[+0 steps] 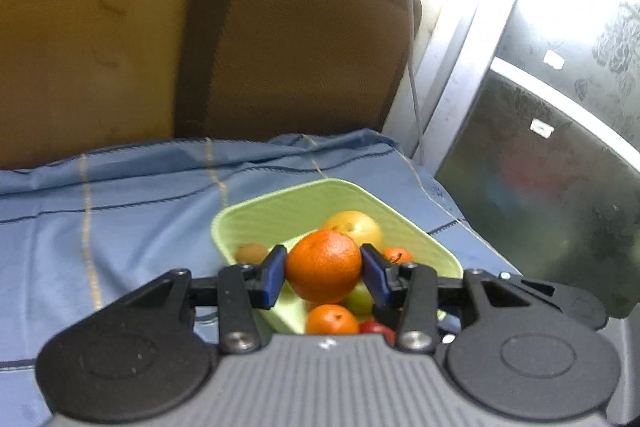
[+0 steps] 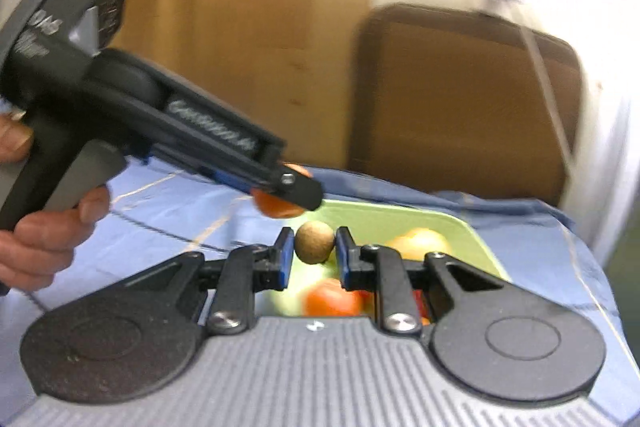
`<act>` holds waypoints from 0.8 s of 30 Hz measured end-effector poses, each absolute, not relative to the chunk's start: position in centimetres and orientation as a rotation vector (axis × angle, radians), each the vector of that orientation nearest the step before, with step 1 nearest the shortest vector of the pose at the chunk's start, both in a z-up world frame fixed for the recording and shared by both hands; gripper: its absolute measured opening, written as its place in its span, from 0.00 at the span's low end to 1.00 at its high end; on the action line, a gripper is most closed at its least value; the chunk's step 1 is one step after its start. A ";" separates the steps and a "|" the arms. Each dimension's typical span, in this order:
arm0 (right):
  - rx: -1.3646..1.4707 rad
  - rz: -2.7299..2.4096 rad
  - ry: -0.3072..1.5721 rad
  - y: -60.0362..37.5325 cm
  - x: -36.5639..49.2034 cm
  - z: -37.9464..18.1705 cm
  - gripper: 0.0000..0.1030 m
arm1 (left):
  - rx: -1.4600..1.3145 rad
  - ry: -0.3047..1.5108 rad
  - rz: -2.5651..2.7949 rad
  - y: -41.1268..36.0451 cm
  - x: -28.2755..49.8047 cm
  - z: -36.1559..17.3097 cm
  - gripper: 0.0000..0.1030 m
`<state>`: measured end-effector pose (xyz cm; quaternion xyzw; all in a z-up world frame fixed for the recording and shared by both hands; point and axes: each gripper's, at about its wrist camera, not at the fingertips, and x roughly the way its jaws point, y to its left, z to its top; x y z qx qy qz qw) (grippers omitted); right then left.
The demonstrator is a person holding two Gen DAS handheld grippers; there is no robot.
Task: Organize fruits
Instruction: 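Lower the mandarin and kiwi into the green basket and release them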
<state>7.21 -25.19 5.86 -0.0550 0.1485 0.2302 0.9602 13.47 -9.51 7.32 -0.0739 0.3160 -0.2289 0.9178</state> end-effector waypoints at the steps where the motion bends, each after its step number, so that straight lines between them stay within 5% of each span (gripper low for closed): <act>1: -0.079 0.434 0.313 -26.7 7.7 5.5 0.24 | -0.143 0.655 -0.466 -10.0 13.6 7.1 0.39; 24: 0.032 0.392 0.291 -29.3 6.5 4.8 0.24 | -0.027 0.622 -0.300 -11.2 9.6 7.7 0.39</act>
